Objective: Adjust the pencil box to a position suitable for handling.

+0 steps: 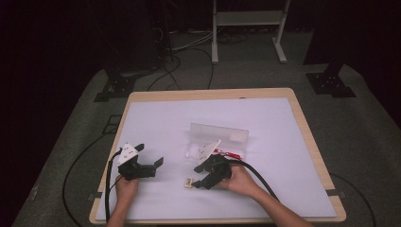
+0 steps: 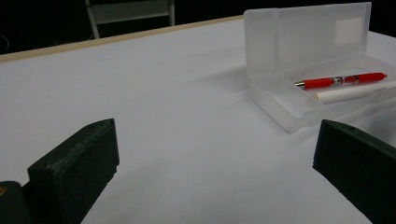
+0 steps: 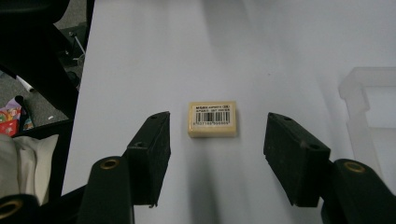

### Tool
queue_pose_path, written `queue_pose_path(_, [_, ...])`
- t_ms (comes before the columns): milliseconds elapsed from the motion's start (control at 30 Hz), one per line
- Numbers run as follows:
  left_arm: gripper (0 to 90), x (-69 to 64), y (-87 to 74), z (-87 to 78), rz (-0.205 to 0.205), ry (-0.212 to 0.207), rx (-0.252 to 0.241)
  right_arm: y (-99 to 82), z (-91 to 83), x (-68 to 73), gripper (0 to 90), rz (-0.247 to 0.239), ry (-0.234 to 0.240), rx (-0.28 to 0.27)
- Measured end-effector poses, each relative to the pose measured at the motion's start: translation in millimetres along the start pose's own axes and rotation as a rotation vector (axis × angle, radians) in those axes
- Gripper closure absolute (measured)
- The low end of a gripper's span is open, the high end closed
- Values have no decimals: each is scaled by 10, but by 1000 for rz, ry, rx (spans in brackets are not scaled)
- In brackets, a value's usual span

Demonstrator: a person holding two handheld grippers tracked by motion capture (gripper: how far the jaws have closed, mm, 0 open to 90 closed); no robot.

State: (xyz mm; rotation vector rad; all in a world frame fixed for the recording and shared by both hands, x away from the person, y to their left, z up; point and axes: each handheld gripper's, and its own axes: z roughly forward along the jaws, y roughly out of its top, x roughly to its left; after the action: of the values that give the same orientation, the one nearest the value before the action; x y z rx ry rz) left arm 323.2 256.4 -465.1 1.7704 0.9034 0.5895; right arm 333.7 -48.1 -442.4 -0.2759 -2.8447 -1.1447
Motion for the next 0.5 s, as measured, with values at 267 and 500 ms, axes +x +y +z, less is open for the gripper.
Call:
queue_pose_path(267, [0,-1,0,0,0,1,0,12,74,29,399,-13,-5,13])
queue_pose_path(500, [0,-2,0,0,2,1,0,44,137,53,400,-20,-7,12])
